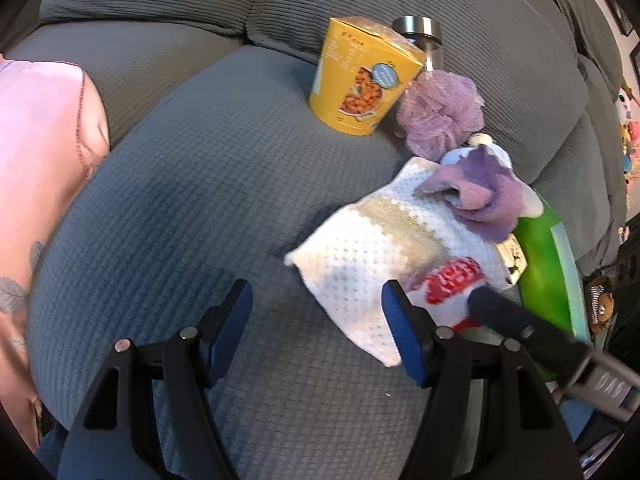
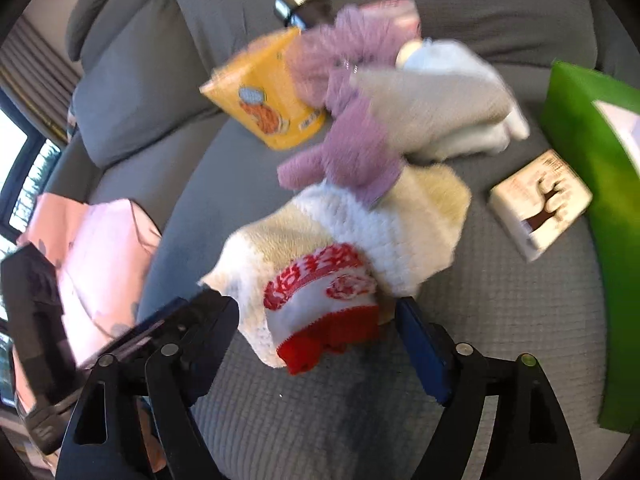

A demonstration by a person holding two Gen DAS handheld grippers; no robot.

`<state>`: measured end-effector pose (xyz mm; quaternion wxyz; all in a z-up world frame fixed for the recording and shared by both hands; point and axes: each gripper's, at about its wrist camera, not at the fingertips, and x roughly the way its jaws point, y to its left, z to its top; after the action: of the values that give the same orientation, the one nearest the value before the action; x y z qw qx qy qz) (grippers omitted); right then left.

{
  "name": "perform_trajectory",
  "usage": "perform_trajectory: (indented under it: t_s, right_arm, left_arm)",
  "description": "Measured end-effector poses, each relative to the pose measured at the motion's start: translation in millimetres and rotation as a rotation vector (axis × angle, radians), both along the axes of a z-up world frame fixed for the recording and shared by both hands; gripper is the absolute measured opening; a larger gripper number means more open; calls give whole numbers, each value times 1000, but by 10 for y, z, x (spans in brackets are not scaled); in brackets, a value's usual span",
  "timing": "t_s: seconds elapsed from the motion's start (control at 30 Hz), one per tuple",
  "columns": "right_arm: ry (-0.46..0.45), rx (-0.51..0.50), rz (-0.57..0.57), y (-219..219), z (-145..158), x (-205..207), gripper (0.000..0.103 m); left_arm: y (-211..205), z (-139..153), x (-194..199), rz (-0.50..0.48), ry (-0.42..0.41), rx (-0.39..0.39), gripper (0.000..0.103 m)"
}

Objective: Organize soft objects
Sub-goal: 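Grasp the red-and-white knit sock with the right gripper, then lift the red-and-white sock up from the pile with the right gripper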

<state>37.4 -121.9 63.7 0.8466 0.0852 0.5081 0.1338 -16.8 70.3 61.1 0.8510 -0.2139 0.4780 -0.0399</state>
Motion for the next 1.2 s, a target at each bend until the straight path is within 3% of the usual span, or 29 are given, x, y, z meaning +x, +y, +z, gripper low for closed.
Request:
perform_trajectory:
  t_s: [0.2,0.3,0.43,0.73,0.97,1.2]
  right_arm:
    - [-79,49,-31,-171,122,-42,80]
    - [-56,89,-16,-157,58,11,63]
    - [-21,83,-27,-115,-87,75,50]
    - [19,55,22,75,-316,123,41]
    - [-31,50,39,142,-212,65,38]
    - [-132,59,67,184,92,-90,38]
  left_arm:
    - [-195,-10,-14,-110,-14,-109,65]
    - [-330,-69,-2,-158,-1,-149,61]
    - [-447,-165,21,-188,27,-187,55]
    - [-504,-200,56,-175,-8,-199,32]
    - [-524,-114,-7,-188,-68,-186,29]
    - [-551,168,-91,-192,-175,-155,29]
